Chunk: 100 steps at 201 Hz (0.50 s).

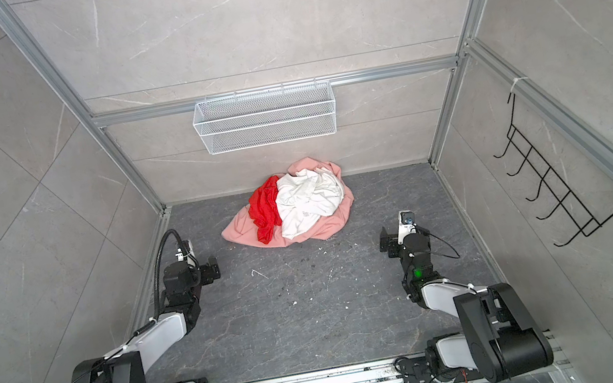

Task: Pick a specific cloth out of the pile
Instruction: 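Move both grippers forward toward the cloth pile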

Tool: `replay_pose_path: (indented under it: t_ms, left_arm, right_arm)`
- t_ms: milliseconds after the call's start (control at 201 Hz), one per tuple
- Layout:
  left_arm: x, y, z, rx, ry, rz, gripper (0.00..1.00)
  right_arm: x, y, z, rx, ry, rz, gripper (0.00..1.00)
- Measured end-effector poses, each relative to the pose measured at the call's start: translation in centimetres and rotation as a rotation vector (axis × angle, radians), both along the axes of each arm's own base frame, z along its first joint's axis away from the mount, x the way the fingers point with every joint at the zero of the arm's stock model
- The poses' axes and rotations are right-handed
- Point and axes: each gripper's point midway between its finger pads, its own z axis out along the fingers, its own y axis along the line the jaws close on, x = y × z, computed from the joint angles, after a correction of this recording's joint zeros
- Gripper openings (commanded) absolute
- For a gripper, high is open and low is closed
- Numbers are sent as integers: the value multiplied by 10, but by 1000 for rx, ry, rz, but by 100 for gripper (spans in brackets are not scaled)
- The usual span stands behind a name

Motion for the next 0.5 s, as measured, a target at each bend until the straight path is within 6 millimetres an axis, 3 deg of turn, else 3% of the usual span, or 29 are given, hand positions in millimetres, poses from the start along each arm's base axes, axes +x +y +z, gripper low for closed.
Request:
replay_pose_path:
  t_ms: [294,498]
  left_arm:
    - [-8,6,-10,18,54,32,99]
    - [-8,6,-10,0,99,42,99]
  right_arm:
    - [-6,0,2,1,25,-14,99]
    - [-5,4,22,45,18,-13,99]
